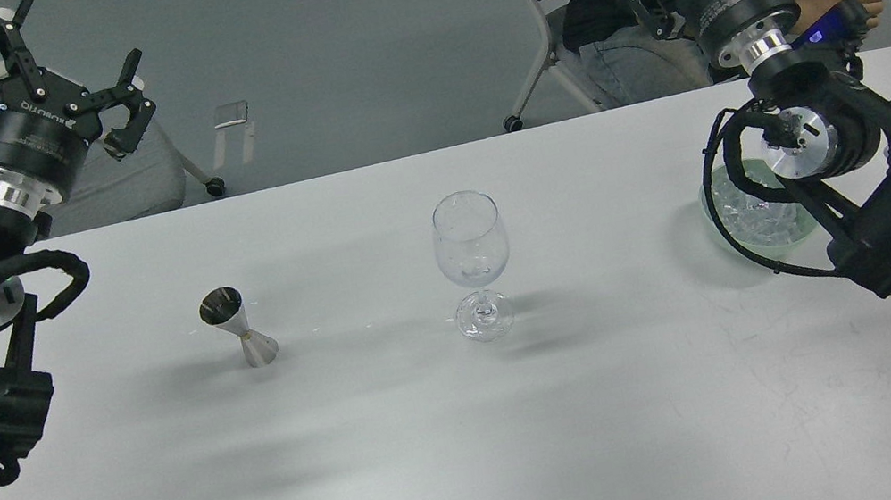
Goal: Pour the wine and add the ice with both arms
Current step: 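Raise the left gripper and open it above the metal jigger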
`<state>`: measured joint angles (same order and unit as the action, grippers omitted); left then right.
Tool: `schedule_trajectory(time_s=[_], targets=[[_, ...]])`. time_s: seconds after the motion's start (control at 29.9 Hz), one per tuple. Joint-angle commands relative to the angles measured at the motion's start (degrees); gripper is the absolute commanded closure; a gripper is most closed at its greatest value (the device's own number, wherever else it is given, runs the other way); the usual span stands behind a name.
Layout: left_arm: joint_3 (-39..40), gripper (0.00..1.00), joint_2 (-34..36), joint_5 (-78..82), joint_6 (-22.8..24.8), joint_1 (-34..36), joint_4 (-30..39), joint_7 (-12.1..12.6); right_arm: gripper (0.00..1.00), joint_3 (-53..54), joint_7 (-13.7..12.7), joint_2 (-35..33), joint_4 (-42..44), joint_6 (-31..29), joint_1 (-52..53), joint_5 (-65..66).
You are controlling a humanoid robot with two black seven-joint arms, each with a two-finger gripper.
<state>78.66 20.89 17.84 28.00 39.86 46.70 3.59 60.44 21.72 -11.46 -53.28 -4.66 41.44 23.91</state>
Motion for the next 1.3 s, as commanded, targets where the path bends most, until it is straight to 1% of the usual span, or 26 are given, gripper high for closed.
schedule_trajectory(time_s=[0.0,0.07,0.4,0.54,0.67,0.8,0.87,1.1,1.2,1.27], targets=[[0.0,0.02,-0.2,0.0,0.0,0.1,-0.8,0.1,0.00,0.0,0.0,-0.5,0.1,0.0,-0.1,0.1],[0.0,0.02,-0.8,0.0,0.0,0.0,-0.7,-0.3,0.00,-0.1,0.0,-0.4,0.1,0.0,-0.1,0.1],[0.3,0.02,-1.3,-0.2,0.0,-0.4,-0.7,-0.2,0.00,-0.1,0.0,-0.5,1.1,0.1,0.0,0.2],[0.7,0.02,-1.5,-0.3,0.0,-0.5,-0.8,-0.7,0.00,0.6,0.1,-0.7,1.0,0.2,-0.2,0.1],[1.2,0.02,-3.2,-0.4,0.0,-0.8,-0.7,-0.9,0.00,2.2,0.3,-1.5,0.9,0.3,-2.1,-0.1],[1.1,0.02,-3.0,-0.7,0.0,-1.1,-0.7,-0.9,0.00,2.4,0.3,-2.3,1.0,0.4,-2.8,-0.1],[1.1,0.02,-2.9,-0.7,0.0,-2.8,-0.8,-0.9,0.00,2.3,0.3,-3.0,1.3,0.5,-3.4,-0.1],[1.2,0.02,-3.0,-0.9,0.0,-3.1,-0.8,-1.0,0.00,2.1,0.2,-2.9,2.3,0.9,-3.6,-0.2],[1.1,0.02,-3.2,-1.1,0.0,-2.9,-2.0,-1.9,0.00,2.1,0.2,-2.8,2.3,0.9,-4.1,-0.2],[0.9,0.02,-3.3,-1.1,0.0,-2.6,-3.4,-2.0,0.00,2.1,0.2,-2.8,2.5,0.9,-4.4,-0.2]])
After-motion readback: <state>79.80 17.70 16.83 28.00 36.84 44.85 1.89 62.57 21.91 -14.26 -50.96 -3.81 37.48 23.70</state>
